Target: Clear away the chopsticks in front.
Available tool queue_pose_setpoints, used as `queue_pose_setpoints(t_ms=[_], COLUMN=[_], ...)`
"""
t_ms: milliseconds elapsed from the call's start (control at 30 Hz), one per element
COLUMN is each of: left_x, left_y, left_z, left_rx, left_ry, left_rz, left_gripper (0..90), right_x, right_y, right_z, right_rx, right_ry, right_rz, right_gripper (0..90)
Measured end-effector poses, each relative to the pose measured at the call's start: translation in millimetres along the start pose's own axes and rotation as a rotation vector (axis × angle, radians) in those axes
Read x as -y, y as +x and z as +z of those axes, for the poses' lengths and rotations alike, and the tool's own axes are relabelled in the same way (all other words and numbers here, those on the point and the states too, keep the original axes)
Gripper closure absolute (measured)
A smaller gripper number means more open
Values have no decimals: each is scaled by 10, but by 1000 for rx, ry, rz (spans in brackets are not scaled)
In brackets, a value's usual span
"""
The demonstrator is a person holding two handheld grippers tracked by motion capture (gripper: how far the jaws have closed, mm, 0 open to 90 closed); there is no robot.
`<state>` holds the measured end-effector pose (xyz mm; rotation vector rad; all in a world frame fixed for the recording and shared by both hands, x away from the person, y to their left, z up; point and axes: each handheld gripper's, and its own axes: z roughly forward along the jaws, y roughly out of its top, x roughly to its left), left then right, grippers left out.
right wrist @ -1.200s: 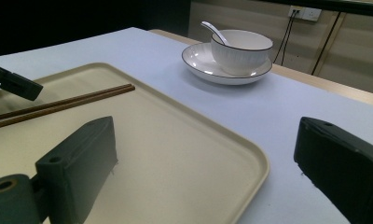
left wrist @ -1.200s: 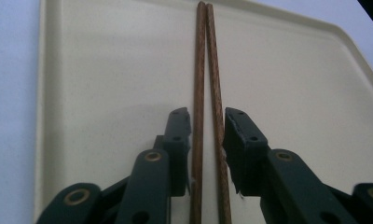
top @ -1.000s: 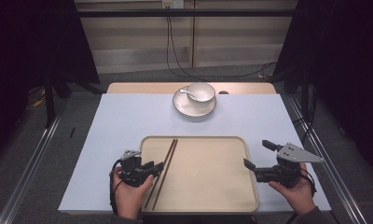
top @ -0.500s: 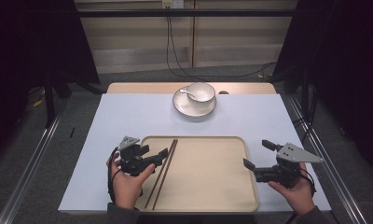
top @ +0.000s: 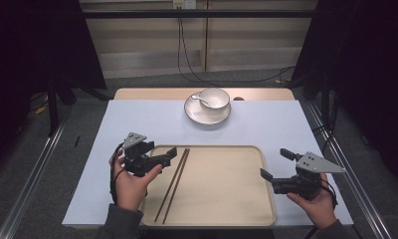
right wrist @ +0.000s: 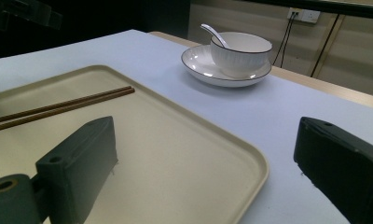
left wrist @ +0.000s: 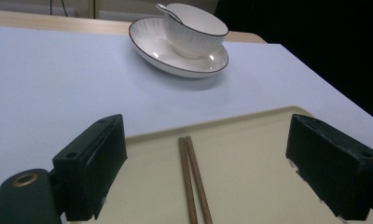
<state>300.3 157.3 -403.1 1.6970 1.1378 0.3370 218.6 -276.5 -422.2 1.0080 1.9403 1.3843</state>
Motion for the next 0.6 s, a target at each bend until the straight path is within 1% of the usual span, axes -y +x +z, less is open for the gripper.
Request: queue_pose_setpoints(t_ms=[67,133,167,200,233,300,367,433,467,533,567,600], left_x=[-20,-31,-33,-36,-39,-38,-26,-11,0,23,36,46], left_y=[11,25,26,27,23,27,31,59,71,88,104,118], left_z=[-9,-18,-20,-31,-40,-64,-81,-101,-104,-104,-99,-95], left_rx=[-2,8,14,11,9,18,24,25,32,29,36,43], left_ry=[-6,-4,-11,-13,-24,-49,-64,-55,-58,-56,-54,-51], left_rz=[16,42,44,63,84,105,103,117,114,101,96,91], left_gripper=[118,115,113,112,109,109,104,100,98,96,95,93], right_x=[1,1,1,0,0,0,0,4,4,6,6,8], right_y=[-1,-3,-5,-3,-4,-4,-3,-9,-5,-8,-8,-11], right_z=[2,6,9,10,11,13,15,23,24,33,36,42], right_rx=[-2,0,-4,2,2,-2,2,-4,-3,-1,5,-2], right_ry=[2,3,1,1,1,1,3,3,8,9,14,19], right_rz=[1,0,-2,-2,-2,-4,3,-6,3,-1,-1,-1], right_gripper=[55,55,55,55,55,55,55,54,53,52,52,50])
